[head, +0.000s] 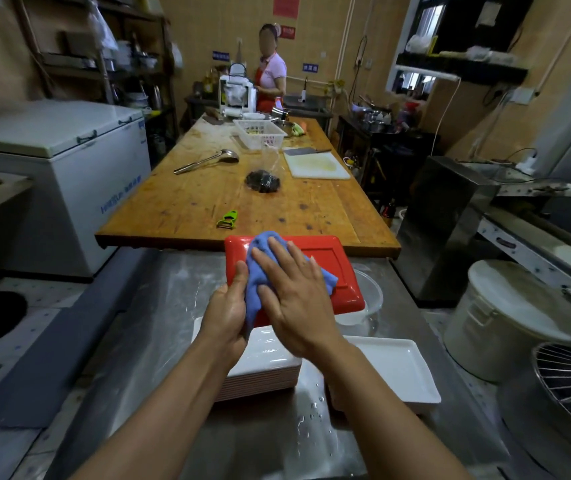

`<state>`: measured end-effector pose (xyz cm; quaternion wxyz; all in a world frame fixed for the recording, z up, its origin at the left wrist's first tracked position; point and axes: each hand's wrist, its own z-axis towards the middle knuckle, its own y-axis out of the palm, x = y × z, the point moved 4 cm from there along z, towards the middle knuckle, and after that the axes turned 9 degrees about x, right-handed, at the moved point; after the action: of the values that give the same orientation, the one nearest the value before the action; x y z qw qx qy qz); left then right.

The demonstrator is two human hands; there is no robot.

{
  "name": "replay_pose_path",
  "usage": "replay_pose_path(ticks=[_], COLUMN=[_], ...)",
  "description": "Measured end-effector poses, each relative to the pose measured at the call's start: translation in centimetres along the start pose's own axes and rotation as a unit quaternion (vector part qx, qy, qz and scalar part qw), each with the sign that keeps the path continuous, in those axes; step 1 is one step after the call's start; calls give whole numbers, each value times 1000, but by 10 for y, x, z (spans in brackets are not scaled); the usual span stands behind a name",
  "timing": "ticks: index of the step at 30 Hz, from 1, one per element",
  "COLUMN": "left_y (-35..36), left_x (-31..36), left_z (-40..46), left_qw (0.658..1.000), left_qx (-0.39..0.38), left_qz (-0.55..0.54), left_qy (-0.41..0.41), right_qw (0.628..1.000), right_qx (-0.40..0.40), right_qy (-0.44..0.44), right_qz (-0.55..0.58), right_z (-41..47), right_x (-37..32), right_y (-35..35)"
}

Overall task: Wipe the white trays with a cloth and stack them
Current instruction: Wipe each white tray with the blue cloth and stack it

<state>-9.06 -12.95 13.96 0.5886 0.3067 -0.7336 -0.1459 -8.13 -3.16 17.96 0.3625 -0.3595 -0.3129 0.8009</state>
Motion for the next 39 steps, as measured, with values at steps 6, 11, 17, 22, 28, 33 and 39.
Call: replay_pose_path(ticks=[6,11,17,22,28,33,39], left_y=[-12,-22,-22,-27,-35,-29,-7], left_x=[0,-4,-5,-6,-2,-1,4], left_z=[1,4,6,6,7,6,6], left_qw=[999,999,996,994,994,994,998], left_qx=[6,31,42,62,76,83,50], left_qz=[-31,-45,-82,-85,-66,-65,-29], left_qy=[1,-1,-12,-33,-38,-42,-16], right_qw=[997,987,983,993,970,950,915], right_qx=[16,69,138,114,163,166,209], right_qy=[50,134,118,9,142,221,328], right_qz=[-51,51,-9,-29,115,146,107], right_z=[-4,-18,-40,-46,-52,-56,-75], right_x=[51,73,54,34,67,92,128], right_y=[-17,-27,-19,-1,-13,-27,-55])
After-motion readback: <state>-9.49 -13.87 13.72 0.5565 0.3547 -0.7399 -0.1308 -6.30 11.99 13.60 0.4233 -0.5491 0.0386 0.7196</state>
